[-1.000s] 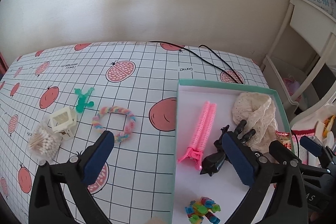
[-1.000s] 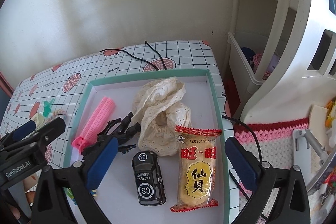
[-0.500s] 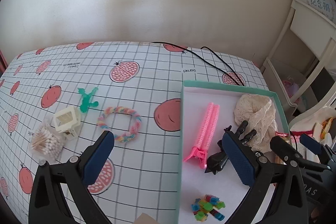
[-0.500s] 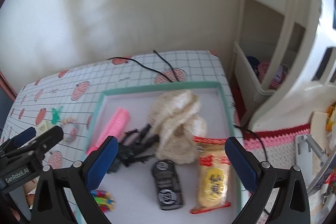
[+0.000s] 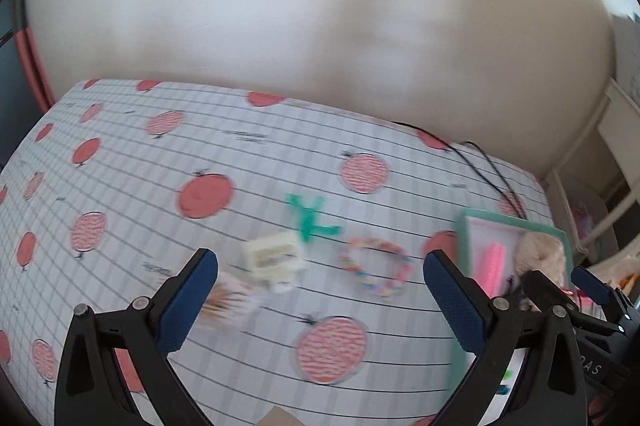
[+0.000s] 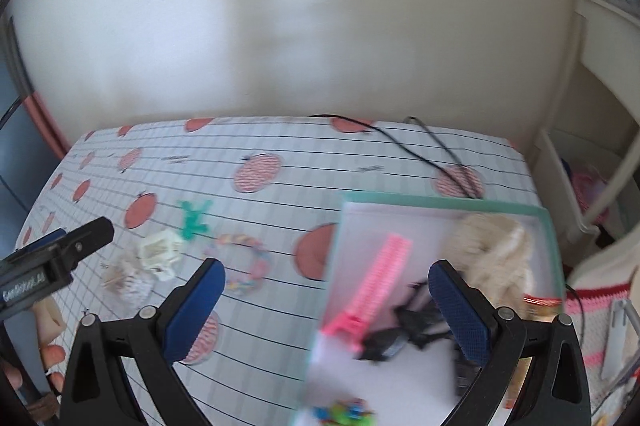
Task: Organize objects
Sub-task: 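Move both tools back toward the cotton-swab bag and pipe-cleaner ring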
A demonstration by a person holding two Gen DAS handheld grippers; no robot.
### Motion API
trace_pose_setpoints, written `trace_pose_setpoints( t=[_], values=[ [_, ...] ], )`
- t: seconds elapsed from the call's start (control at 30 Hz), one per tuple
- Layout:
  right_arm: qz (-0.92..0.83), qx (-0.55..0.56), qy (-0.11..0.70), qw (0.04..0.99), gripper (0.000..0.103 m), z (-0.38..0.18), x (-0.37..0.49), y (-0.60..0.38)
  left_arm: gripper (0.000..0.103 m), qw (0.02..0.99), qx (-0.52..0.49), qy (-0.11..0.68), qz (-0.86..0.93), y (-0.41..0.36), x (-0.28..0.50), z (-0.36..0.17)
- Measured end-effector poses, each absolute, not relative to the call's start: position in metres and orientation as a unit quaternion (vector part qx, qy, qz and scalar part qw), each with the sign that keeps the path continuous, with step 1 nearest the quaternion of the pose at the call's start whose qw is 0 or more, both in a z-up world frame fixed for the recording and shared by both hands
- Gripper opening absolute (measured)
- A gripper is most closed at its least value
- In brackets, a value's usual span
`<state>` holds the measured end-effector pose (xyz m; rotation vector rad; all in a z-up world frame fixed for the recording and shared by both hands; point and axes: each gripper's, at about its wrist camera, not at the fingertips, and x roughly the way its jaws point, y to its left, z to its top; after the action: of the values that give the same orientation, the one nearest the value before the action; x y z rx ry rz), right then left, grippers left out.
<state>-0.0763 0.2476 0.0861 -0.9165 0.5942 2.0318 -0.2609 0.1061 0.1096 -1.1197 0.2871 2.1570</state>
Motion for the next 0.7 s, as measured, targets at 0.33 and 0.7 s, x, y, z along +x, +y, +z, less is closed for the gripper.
trace_pose_setpoints(
  t=[0.33,0.7],
  values=[
    [0.804,-0.395,0.239,0.374,0.103,0.056,-0.131,0.238,0.102,0.296,-0.454,0.087,0.836,0.061,-0.324,0.092],
    [0.786,-0.429,0.259,0.362,0.103,0.018,-0.152,0.242,0.102,0.295,-0.517,0.114,0.796,0.061,-0.344,0.039]
  ],
)
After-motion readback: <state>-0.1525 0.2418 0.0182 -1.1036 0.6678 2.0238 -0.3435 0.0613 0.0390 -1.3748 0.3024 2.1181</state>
